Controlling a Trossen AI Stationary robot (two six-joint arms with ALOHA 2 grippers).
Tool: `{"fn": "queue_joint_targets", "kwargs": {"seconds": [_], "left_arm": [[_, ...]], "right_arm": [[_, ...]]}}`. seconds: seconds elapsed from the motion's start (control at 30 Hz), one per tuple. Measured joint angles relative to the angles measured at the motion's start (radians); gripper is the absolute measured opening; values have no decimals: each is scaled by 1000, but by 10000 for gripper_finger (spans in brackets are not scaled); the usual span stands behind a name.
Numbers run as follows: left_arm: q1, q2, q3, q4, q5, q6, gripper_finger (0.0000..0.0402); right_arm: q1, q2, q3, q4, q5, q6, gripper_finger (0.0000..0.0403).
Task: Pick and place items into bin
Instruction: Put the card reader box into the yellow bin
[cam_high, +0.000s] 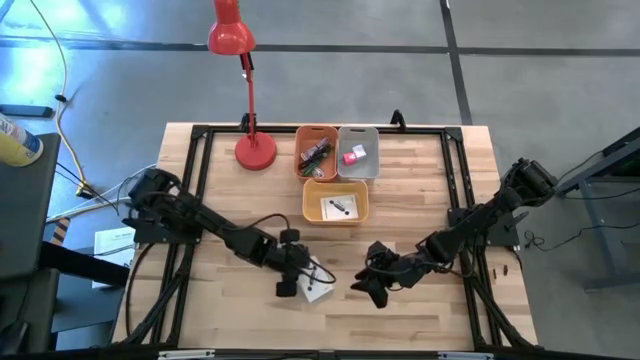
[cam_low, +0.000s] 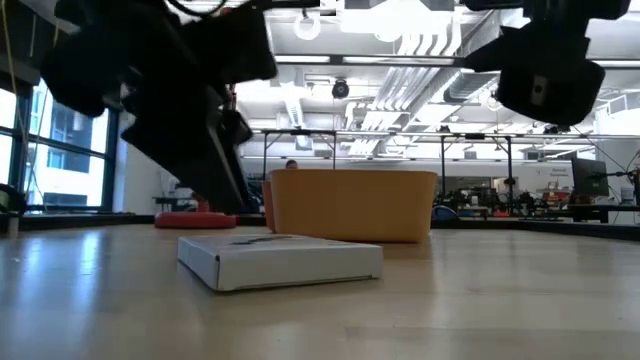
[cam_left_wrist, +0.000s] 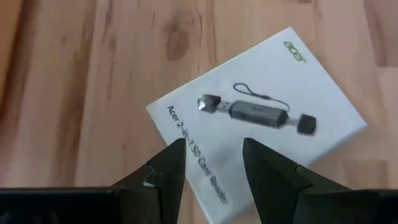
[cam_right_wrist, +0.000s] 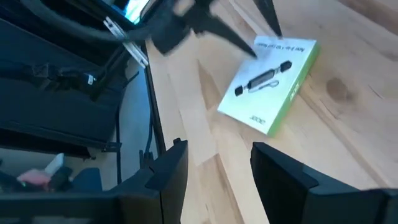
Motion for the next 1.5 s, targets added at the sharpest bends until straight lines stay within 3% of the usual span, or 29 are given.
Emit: {"fn": "queue_joint_targets", "kwargs": {"seconds": [0.3,0.43,1.07,1.5], "left_arm": [[0,-67,-1,-306,-84,-102,149],[0,-56,-1,-342,-76,-162,149],[-75,33,0,-143,41,-193,149],[-93,63,1,179,19,-274,149]], "right_arm": [[21,0,0,-66,-14,34,165],[27,0,0,-93,-10,49,165],[69,0,0,-84,63,75,165],[77,0,0,-95,54,154,165]]}}
